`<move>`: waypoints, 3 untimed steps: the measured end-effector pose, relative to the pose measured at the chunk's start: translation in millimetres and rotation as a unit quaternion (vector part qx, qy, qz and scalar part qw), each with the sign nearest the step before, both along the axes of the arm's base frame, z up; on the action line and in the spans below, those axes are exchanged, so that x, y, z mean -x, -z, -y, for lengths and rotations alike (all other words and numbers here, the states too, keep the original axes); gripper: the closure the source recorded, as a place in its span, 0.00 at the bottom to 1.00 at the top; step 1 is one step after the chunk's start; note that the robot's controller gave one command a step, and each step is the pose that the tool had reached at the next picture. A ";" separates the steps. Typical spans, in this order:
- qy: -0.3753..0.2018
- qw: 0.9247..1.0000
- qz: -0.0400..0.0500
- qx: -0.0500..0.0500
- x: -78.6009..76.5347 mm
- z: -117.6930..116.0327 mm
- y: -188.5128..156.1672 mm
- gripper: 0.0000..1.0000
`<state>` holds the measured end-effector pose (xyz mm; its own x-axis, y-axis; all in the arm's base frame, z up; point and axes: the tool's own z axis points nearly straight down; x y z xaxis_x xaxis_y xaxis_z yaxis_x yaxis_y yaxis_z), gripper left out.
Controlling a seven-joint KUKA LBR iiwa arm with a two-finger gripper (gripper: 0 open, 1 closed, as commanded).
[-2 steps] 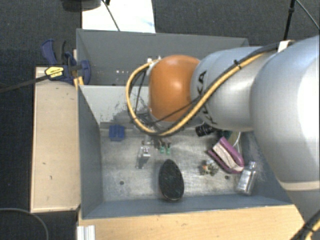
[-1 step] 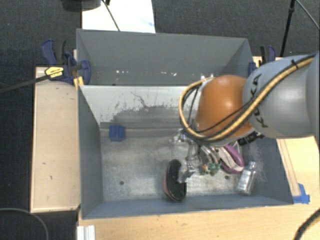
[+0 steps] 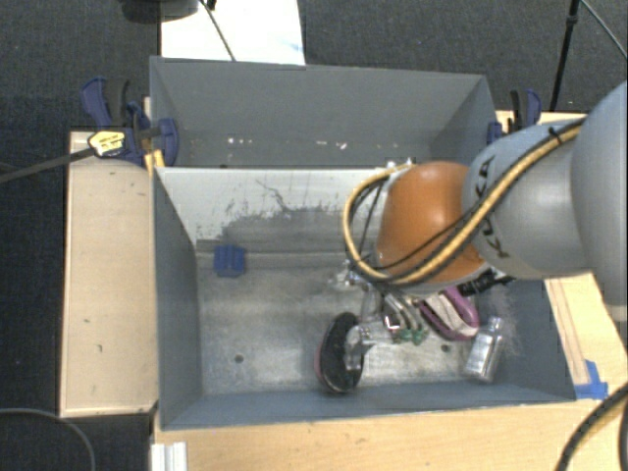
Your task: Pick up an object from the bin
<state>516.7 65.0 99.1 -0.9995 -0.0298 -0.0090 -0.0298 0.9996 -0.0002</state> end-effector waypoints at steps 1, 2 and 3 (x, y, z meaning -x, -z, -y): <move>0.001 1.000 -0.011 0.001 4.7 0.0 1.7 1.00; -0.070 0.998 0.001 -0.001 10.8 -52.4 -119.9 1.00; -0.067 0.998 -0.003 0.000 11.9 -50.3 -115.4 0.00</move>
Offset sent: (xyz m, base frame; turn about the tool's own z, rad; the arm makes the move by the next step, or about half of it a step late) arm 0.0000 0.0000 0.0000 0.0000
